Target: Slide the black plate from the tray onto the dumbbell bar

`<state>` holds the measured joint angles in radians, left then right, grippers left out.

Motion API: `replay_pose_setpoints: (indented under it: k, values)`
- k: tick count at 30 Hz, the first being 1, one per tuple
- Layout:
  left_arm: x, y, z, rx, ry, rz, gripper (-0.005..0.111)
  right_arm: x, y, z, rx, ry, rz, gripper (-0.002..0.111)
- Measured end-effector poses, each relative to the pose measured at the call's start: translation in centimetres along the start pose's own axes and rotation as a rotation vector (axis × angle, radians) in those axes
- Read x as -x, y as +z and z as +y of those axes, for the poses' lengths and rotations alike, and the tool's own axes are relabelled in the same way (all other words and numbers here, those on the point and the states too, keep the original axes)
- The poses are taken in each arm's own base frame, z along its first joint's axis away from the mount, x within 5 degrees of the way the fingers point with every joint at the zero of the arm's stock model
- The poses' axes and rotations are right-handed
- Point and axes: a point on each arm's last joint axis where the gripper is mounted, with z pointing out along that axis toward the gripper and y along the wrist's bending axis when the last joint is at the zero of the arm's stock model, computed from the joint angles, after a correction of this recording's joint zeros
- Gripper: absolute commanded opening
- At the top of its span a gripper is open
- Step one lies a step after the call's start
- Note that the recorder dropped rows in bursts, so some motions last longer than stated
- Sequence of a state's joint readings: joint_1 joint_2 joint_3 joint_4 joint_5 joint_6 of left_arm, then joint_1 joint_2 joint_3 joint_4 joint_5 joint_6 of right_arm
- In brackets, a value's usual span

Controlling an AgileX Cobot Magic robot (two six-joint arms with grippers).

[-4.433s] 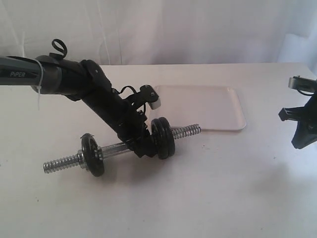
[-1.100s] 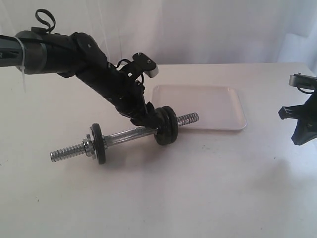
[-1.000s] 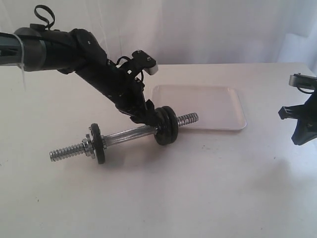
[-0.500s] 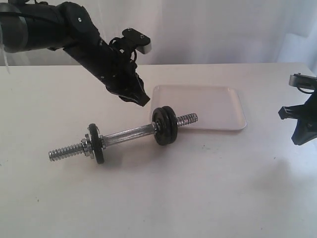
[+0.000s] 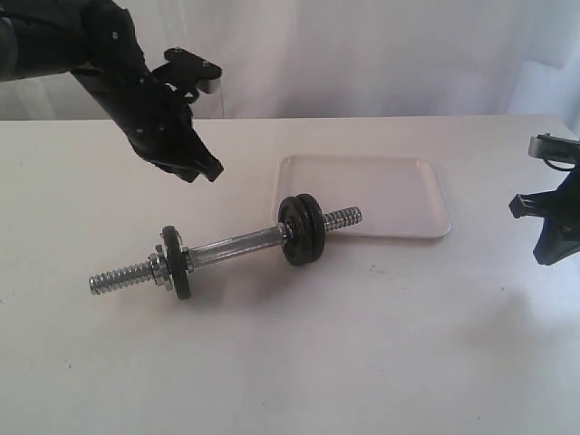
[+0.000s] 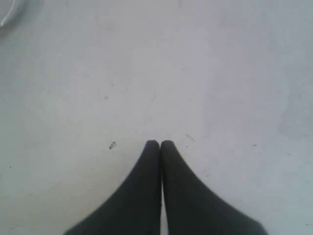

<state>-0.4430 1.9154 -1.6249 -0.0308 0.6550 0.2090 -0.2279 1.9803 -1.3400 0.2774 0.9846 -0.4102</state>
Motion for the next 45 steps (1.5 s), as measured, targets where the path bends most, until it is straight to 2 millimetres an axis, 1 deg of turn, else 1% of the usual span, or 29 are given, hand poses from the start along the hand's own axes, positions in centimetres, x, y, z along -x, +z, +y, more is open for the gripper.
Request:
replay_pose_setpoints:
  k: [7, 13, 16, 20, 24, 29, 32, 36, 40, 45]
  values:
    - [-2.1, -0.5, 4.2, 0.034, -0.176, 0.067, 0.0, 0.0, 0.0, 0.0, -0.001, -0.002, -0.002, 0.0]
    - [-4.3, -1.1, 7.8, 0.058, -0.345, 0.132, 0.0, 0.0, 0.0, 0.1, 0.004, -0.001, -0.003, 0.0]
    - [-5.4, -1.5, 9.4, 0.07, -0.408, 0.154, 0.0, 0.1, 0.1, 0.4, 0.003, -0.011, 0.0, 0.0]
    - [-6.9, -1.5, 10.8, 0.084, -0.473, 0.18, 0.0, 0.2, 0.1, 0.6, -0.001, -0.019, -0.002, 0.0]
    - [-8.1, -1.3, 11.4, 0.093, -0.499, 0.215, 0.0, 0.4, 0.2, 0.5, -0.023, -0.016, -0.021, 0.0]
    - [-8.7, -1.4, 11.8, 0.096, -0.507, 0.242, 0.0, 0.4, 0.2, 0.3, -0.04, 0.009, -0.029, 0.0]
    - [-9.0, -1.5, 11.8, 0.098, -0.502, 0.27, 0.0, 0.4, 0.1, -0.1, -0.092, 0.035, -0.023, 0.0]
    - [-9.3, -1.6, 11.8, 0.119, -0.522, 0.31, 0.0, 0.3, -0.5, 0.0, -0.185, 0.031, -0.018, 0.0]
    - [-9.9, -1.8, 12.0, 0.138, -0.548, 0.357, 0.0, 0.5, -1.2, 1.5, -0.209, 0.0, -0.037, 0.0]
    - [-10.7, -2.1, 12.2, 0.124, -0.573, 0.417, 0.0, 0.6, -2.8, 3.3, -0.217, -0.047, -0.085, 0.0]
